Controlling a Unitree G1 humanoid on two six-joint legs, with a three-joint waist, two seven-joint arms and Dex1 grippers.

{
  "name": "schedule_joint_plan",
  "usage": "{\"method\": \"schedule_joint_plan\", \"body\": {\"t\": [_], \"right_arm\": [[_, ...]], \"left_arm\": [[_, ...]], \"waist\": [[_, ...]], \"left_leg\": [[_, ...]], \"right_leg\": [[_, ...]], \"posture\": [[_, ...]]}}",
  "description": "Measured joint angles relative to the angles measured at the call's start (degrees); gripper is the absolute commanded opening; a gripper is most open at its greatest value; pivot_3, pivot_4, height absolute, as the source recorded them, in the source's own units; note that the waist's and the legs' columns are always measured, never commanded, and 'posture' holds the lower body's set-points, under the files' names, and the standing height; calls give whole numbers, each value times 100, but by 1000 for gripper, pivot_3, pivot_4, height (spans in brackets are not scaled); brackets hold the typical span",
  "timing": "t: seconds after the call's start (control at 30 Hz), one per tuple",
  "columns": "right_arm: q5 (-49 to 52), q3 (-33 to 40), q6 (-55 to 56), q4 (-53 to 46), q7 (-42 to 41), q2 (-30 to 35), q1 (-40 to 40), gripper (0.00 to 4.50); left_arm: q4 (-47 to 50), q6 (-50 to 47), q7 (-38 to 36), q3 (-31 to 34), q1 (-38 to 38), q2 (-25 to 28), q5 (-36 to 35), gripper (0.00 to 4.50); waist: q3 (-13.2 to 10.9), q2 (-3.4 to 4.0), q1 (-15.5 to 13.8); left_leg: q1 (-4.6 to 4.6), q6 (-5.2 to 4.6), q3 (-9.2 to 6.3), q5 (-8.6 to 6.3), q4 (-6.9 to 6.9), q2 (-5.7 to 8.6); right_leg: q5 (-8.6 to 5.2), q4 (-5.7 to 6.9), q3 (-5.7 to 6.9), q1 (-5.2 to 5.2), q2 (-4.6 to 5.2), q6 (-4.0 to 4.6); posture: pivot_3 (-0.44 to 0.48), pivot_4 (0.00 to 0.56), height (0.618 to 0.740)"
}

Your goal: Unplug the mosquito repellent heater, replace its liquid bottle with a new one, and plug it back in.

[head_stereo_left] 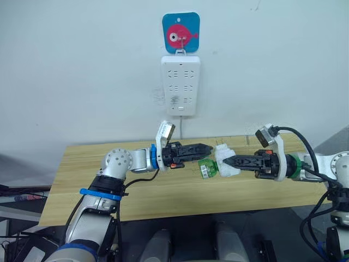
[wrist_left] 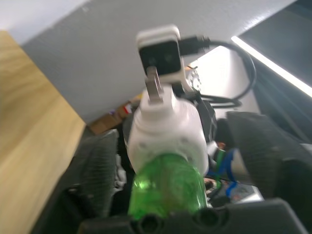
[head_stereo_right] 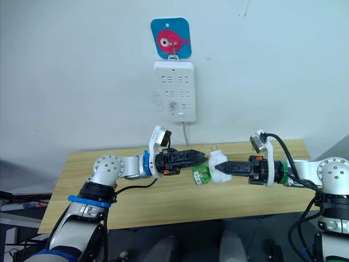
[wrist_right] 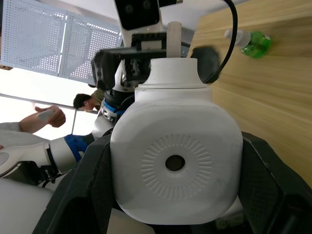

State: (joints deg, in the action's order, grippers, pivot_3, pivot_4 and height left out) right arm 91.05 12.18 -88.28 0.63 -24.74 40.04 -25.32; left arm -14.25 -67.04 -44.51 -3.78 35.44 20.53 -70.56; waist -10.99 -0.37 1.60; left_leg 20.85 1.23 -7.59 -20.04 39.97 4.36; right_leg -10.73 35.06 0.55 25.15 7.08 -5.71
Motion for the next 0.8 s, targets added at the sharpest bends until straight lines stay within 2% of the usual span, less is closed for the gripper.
{"method": "schedule_joint_plan", "body": {"t": [0.13, 0.27, 0.37, 0.47, 0.57, 0.63, 0.73, 0.8], "right_arm": [[154, 0, 96, 97, 100, 103, 9, 2960], [260, 9, 247, 331, 247, 163, 5, 2960], [307, 21, 363, 619, 385, 183, -21, 2960], [376, 24, 463, 859, 520, 183, -79, 2960], [435, 19, 504, 1000, 625, 172, -191, 2960], [493, 19, 534, 1046, 665, 163, -297, 2960], [725, -5, 554, 1095, 850, 120, -357, 2960], [994, -62, 611, 1097, 1019, 103, -360, 2960]], "left_arm": [[2, 622, -170, 195, -27, 279, 793, 4500], [536, 2046, -866, 69, -417, 785, 1985, 4500], [1271, 3744, -1575, -431, -896, 1171, 3248, 4500], [1388, 6346, -1870, -855, -1357, 1097, 4796, 4500], [677, 9548, -1444, -929, -1285, 744, 6253, 4500], [162, 11161, -1072, -927, -1109, 593, 6968, 4500], [-604, 12605, -323, -820, -754, 340, 7893, 4500], [-964, 13182, 162, -755, -516, 188, 8430, 4500]], "waist": [[0, 0, -2], [-1, 0, -9], [-1, 1, -33], [-2, 1, -148], [-2, 1, -246], [-1, 0, -297], [-1, 0, -321], [-1, 0, -310]], "left_leg": [[0, 0, 3, 0, -2, -2], [2, 1, 7, -1, -7, -3], [3, 1, 10, -1, -11, -1], [5, 1, 16, -1, -7, -4], [4, 1, 25, 0, -1, -5], [4, 1, 40, 0, 0, -4], [7, -2, 40, -2, -1, 0], [7, -3, 42, -2, -2, 0]], "right_leg": [[0, 0, 0, 3, 0, 1], [1, -5, -1, 7, 1, 2], [1, -8, -2, 7, 7, 3], [2, -10, -2, 5, 10, 5], [7, -10, -2, 4, 13, 8], [9, -10, -4, 4, 15, 8], [10, -10, 1, 4, 17, 6], [11, -9, 1, 6, 17, 5]], "posture": [[9, 220, 740], [32, 221, 740], [35, 218, 740], [42, 212, 740], [41, 210, 740], [41, 208, 740], [39, 204, 740], [36, 204, 740]]}}
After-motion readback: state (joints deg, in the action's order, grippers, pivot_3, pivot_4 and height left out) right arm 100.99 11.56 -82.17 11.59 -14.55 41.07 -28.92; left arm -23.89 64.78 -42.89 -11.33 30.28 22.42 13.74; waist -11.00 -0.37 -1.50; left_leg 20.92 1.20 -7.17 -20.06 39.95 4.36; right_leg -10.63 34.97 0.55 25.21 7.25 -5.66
